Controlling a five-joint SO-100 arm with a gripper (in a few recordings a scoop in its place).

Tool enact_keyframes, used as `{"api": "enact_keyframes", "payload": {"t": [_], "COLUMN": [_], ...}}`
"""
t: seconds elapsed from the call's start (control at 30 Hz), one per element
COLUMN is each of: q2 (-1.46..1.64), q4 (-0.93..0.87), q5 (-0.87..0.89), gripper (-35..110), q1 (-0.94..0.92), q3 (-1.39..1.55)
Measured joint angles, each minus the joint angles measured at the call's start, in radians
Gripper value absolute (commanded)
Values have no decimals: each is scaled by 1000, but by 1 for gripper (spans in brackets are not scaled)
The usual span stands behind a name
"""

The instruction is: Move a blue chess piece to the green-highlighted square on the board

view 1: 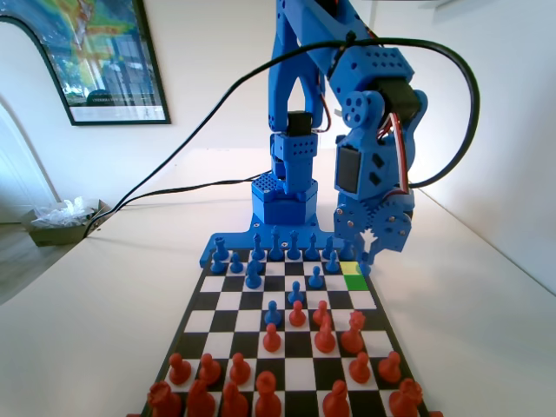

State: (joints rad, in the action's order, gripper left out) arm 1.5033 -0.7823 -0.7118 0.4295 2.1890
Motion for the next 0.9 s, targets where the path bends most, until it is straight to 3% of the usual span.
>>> {"api": "enact_keyframes", "payload": {"t": [0.9], "q2": [-71], "q4": [97], "q5": [-18], "gripper": [2], "q1": [-9], "q3": [32]}}
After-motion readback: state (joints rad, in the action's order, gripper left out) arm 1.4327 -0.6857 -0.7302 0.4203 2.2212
